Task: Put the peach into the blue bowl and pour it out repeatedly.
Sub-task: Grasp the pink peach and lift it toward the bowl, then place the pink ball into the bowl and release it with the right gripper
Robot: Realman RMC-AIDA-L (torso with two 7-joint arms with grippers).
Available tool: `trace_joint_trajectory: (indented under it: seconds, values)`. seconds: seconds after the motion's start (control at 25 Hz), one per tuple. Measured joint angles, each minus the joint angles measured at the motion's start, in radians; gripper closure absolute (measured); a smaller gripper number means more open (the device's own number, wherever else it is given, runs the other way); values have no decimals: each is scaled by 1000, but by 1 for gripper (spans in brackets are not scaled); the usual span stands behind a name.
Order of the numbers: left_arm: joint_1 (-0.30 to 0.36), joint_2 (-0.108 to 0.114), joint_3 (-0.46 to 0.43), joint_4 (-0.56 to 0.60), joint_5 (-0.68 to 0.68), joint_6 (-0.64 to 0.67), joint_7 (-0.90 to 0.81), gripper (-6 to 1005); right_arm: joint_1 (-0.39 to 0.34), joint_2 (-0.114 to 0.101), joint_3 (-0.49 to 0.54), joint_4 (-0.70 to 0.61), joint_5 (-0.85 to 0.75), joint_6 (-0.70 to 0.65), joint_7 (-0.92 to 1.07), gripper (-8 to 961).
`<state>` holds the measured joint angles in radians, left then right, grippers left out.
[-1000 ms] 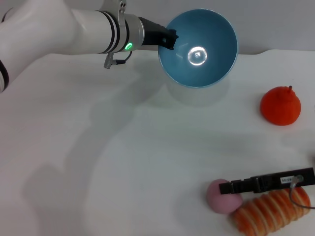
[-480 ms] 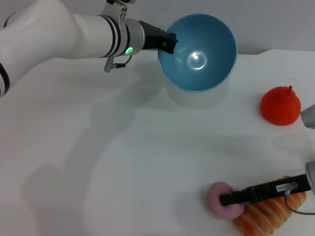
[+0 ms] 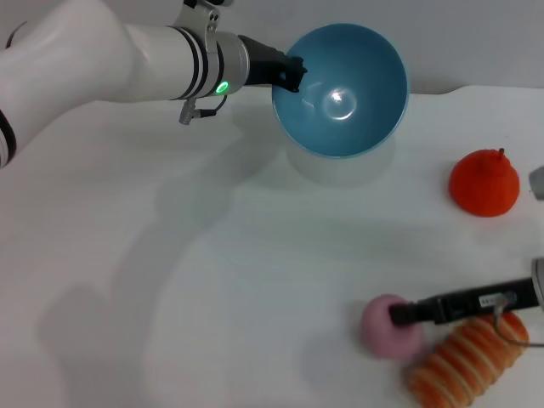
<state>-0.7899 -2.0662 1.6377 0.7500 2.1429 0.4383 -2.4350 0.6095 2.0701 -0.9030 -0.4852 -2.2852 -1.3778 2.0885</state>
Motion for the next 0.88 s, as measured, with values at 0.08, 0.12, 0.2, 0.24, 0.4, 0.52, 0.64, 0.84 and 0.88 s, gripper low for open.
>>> trace_joint_trajectory:
  seconds: [0.08, 0.12, 0.2, 0.24, 0.4, 0.52, 0.64, 0.84, 0.88]
  values:
    - [0, 0, 1, -1, 0, 4, 2, 1000, -2, -3, 3, -24, 28, -7, -18, 793]
    - [-2, 1, 1, -3, 1, 11, 3, 1000, -7, -4, 3, -49, 45, -23, -24, 805]
    - [-7, 4, -1, -7, 11, 50, 0, 1000, -23, -6, 3, -124, 72, -66, -29, 830]
    - [-9, 5, -3, -7, 18, 68, -4, 1000, -36, -4, 3, -177, 89, -100, -30, 843]
    - [-29, 6, -9, -2, 131, 180, -91, 1000, -73, -3, 3, -346, 143, -210, -28, 857]
    - [-52, 4, -10, 3, 270, 249, -205, 1001, -90, -4, 19, -457, 178, -294, -22, 851]
    - [-61, 1, -4, 32, 338, 311, -274, 1001, -92, -5, 78, -538, 189, -356, -15, 837]
    - [-90, 2, -2, 65, 347, 453, -309, 1001, -80, -6, 125, -579, 191, -366, -7, 814]
    - [-98, 2, 2, 65, 348, 471, -314, 1001, -76, -5, 122, -574, 191, -358, -8, 809]
